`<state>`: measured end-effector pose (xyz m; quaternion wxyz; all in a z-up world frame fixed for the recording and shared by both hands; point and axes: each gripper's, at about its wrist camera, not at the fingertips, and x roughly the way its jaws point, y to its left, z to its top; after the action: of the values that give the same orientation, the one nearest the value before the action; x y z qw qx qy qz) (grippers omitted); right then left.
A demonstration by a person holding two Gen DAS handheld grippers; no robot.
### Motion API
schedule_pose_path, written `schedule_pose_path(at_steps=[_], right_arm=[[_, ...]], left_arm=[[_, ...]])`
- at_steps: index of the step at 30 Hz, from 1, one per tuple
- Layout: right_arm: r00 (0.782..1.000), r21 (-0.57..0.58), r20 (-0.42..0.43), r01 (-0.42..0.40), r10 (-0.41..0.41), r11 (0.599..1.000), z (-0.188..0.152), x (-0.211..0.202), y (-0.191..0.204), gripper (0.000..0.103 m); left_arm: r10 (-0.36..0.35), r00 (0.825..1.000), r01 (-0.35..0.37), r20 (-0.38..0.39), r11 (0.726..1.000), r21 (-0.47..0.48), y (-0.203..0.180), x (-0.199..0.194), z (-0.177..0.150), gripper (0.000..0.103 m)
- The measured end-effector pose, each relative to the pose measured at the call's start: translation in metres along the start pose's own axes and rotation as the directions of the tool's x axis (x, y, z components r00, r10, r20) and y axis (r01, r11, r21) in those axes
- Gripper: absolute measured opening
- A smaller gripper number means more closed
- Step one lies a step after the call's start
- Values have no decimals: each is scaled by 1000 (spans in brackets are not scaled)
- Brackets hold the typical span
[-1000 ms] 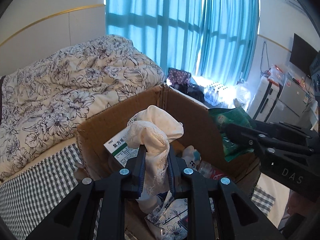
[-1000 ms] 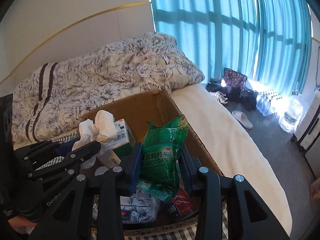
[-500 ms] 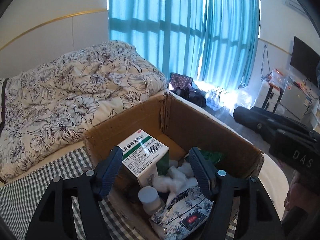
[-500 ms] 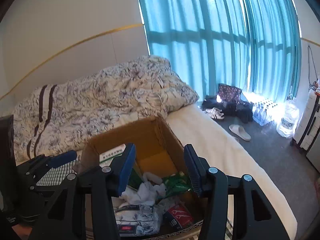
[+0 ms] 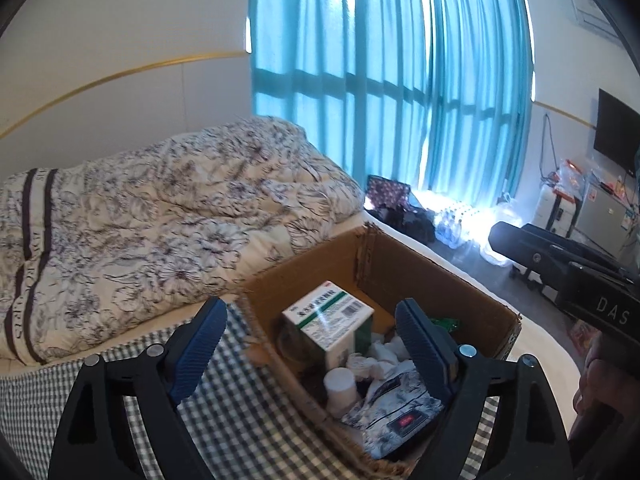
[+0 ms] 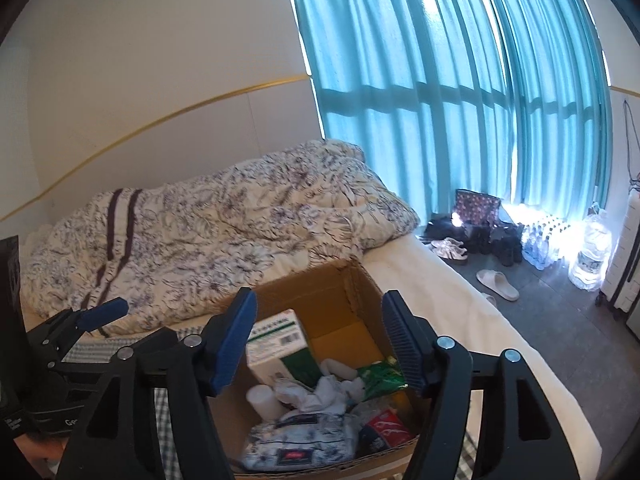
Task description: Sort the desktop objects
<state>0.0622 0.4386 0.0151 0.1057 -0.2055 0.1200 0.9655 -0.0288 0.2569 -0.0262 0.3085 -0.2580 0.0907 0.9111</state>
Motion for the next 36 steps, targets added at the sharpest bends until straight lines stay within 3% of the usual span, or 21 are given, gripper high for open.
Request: schedule_pose_path(at_steps=[6,16,23,28,36], right_arm=[[998,-17,25,-54,54,998,2,-9,21,78],[985,-67,57,-159,163,985,-3,-23,66,103],[968,-98,49,-242,248,965,-6,-26,98,103],[967,-168,29,-246,254,955,-11,-29,124,103],[948,-180,14,-311,318,933,-16,-35,142,103]], left_arm=[[60,997,-58,52,997,-44,25,-32,-1,102],[175,981,-164,81,978,-126,76,-83,-9,103],[242,965,-224,98,960,-171,105,-117,-17,103],[292,952,-270,93,942,-201,123,-135,-24,103],[344,935,-318,89,922,-221,136,-159,-36,103]])
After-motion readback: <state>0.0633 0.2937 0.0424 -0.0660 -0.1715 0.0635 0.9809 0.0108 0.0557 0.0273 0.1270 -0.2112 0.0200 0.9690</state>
